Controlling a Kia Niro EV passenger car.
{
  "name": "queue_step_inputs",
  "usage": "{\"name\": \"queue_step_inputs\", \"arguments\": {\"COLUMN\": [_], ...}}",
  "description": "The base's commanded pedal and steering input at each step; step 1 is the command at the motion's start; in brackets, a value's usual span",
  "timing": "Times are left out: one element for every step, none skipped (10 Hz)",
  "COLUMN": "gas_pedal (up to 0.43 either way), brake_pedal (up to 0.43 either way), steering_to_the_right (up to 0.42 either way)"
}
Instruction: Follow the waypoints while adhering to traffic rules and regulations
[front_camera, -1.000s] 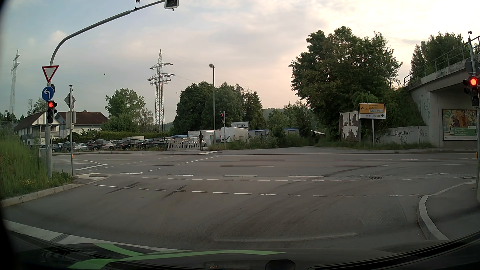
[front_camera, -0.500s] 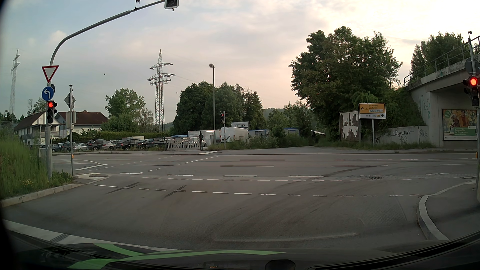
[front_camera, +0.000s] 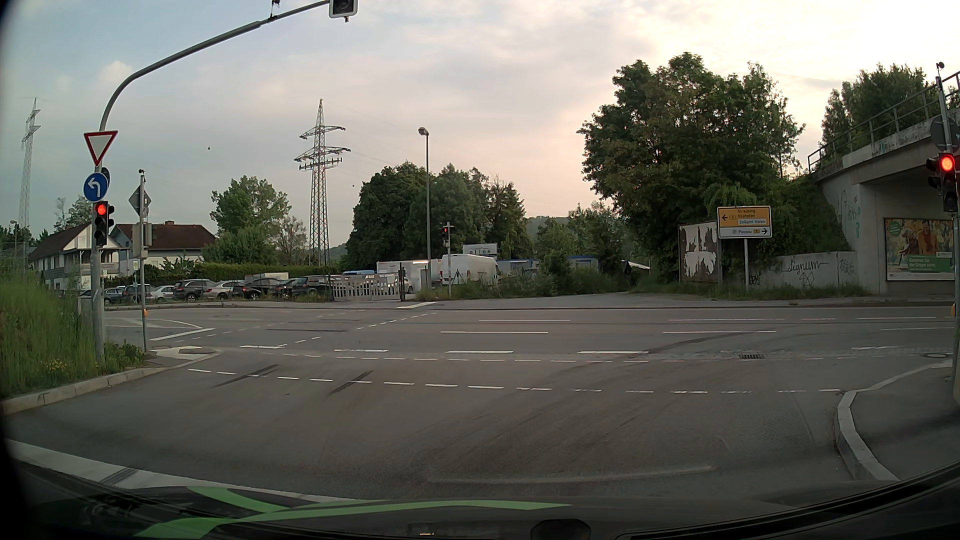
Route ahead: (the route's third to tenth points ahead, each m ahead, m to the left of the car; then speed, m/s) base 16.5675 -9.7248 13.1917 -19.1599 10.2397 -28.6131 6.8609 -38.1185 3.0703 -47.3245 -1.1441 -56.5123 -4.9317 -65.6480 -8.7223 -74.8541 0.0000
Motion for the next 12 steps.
{"name": "queue_step_inputs", "arguments": {"gas_pedal": [0.0, 0.0, 0.0, 0.0, 0.0, 0.0, 0.0, 0.0, 0.0, 0.0, 0.0, 0.0], "brake_pedal": [0.256, 0.256, 0.256, 0.256, 0.256, 0.256, 0.256, 0.256, 0.256, 0.256, 0.256, 0.256], "steering_to_the_right": [0.063, 0.063, 0.063, 0.063, 0.063, 0.063, 0.063, 0.063, 0.063, 0.063, 0.063, 0.063]}}
